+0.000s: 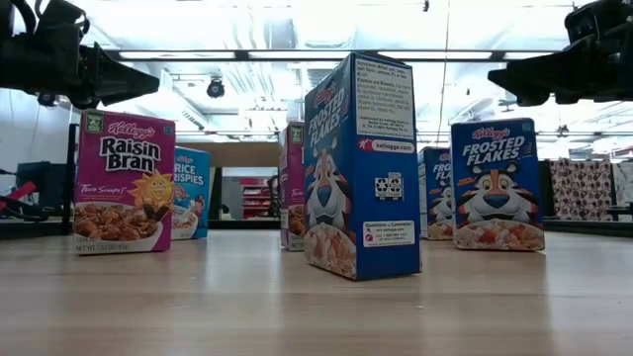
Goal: Stack cereal on shelf
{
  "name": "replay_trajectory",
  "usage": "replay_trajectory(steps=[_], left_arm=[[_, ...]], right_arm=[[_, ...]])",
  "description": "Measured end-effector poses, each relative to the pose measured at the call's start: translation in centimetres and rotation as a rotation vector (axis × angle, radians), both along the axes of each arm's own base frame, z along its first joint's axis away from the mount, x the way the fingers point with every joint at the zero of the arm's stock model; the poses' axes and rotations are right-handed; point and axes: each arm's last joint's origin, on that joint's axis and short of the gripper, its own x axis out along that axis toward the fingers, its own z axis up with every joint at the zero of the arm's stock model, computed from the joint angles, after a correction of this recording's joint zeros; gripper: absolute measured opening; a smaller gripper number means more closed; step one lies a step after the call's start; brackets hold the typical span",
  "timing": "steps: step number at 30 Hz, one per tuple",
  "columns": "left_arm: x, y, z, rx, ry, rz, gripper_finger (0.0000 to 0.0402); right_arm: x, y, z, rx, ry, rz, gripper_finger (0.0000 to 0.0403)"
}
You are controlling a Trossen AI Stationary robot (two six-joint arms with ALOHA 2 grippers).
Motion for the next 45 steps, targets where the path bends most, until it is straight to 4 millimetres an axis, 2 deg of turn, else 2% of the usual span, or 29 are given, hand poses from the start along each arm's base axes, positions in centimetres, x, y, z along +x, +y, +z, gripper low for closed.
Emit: replay_trajectory(steps=[30, 40, 45], left_arm=[[0.00, 0.00, 0.00, 0.000, 0.000, 0.000, 0.0135], [0.00, 0.00, 0.00, 0.000, 0.000, 0.000, 0.0135], [0.00, 0.00, 0.01, 0.000, -0.001, 0.000, 0.0135]], right_arm=[[0.00, 0.00, -0.01, -0.003, 0.000, -0.001, 0.0219], [0.00, -0.05, 0.04, -0.263, 0.001, -0.039, 0.0219], [0.00, -0.05, 0.03, -0.258, 0.001, -0.037, 0.0219]])
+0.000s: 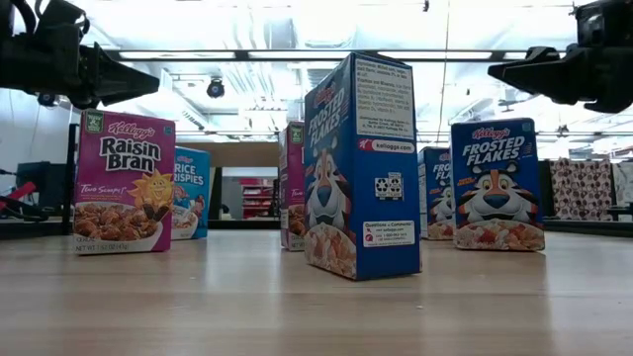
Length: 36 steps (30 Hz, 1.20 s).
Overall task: Stack cereal on shelf
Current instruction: Put the top blue cereal box on the shelf
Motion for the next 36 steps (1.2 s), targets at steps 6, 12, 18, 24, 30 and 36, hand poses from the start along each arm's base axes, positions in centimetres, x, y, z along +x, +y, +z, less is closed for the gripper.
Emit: replay_trajectory(steps=[6, 12, 18, 24, 30, 36], left_arm=[[0.0, 0.0, 0.0, 0.000, 0.001, 0.000, 0.0135], [0.0, 0.0, 0.0, 0.000, 0.000, 0.000, 0.0135], [0.0, 0.0, 0.3, -0.068, -0.061, -0.004, 0.0135], [-0.5, 0.2, 2.5, -0.154, -0.316, -0.011, 0.0135], [-1.3, 0.4, 4.2, -0.153, -0.489, 0.000, 0.0135], [-1.8, 0.6, 4.9, -0.178, -0.571, 0.000, 0.0135]], right_arm=[[0.0, 0.0, 0.0, 0.326, -0.009, 0.028, 0.0219], [0.0, 0.0, 0.0, 0.516, -0.014, 0.042, 0.0219], [-0.1, 0.0, 0.6, 0.404, -0.070, 0.046, 0.0219], [-0.2, 0.0, 1.7, 0.416, -0.180, 0.074, 0.0219], [0.2, 0.0, 2.9, 0.407, -0.180, 0.073, 0.0219], [1.4, -0.3, 5.5, 0.412, -0.135, 0.036, 0.0219]])
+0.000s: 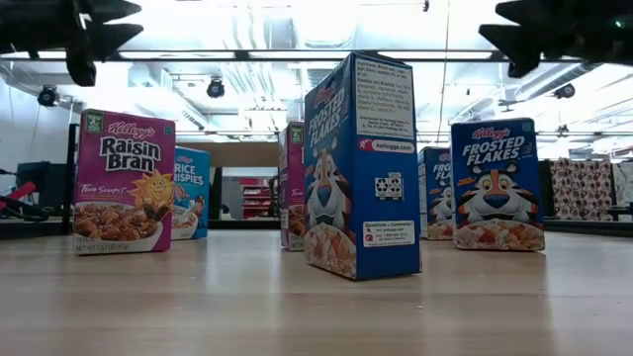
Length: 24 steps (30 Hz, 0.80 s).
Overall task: Stack cereal on shelf
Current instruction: Put the top blue cereal box on the shelf
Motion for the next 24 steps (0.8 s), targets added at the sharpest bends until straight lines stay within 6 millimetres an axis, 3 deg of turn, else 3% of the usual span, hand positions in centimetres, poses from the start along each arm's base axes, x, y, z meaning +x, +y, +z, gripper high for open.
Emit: replay_trajectory(steps=[14, 21, 24], left_arm=[[-1.2, 0.4, 1.3, 0.035, -0.118, 0.066, 0.0135], [-1.2, 0.4, 1.3, 0.036, -0.117, 0.066, 0.0135], [-1.1, 0.3, 1.2, 0.038, -0.112, 0.066, 0.0135]], right_arm=[[5.3, -1.9, 5.4, 0.182, 0.470, -0.140, 0.0219], [7.4, -3.4, 6.4, 0.220, 0.613, -0.187, 0.0219], [8.3, -4.1, 6.0, 0.240, 0.676, -0.207, 0.0219]])
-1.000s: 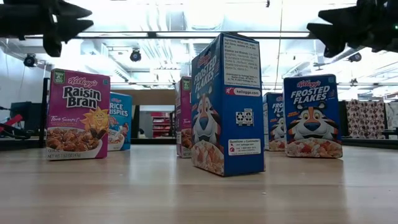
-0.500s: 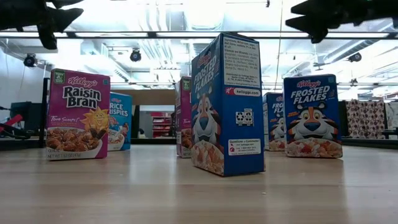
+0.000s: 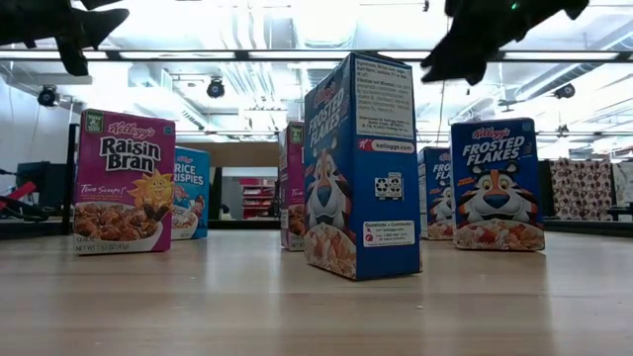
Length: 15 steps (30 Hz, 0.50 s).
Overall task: Stack cereal on shelf
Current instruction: Put the top blue cereal box on the shelf
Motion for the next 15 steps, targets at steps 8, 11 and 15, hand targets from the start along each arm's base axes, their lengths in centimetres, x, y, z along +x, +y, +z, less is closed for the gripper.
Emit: replay_trajectory(steps=[8, 11, 15], left_arm=[[0.3, -0.1, -0.3, 0.011, 0.047, -0.003, 0.0135], [0.5, -0.1, -0.5, 0.011, 0.064, -0.009, 0.0135], [0.5, -0.1, -0.5, -0.006, 0.050, -0.022, 0.0135]], right_arm=[[2.0, -2.3, -0.5, 0.047, 0.117, 0.040, 0.0219], [2.7, -3.1, -0.3, 0.035, 0.171, 0.037, 0.0219], [3.5, -4.0, 0.1, 0.008, 0.252, 0.064, 0.0219]])
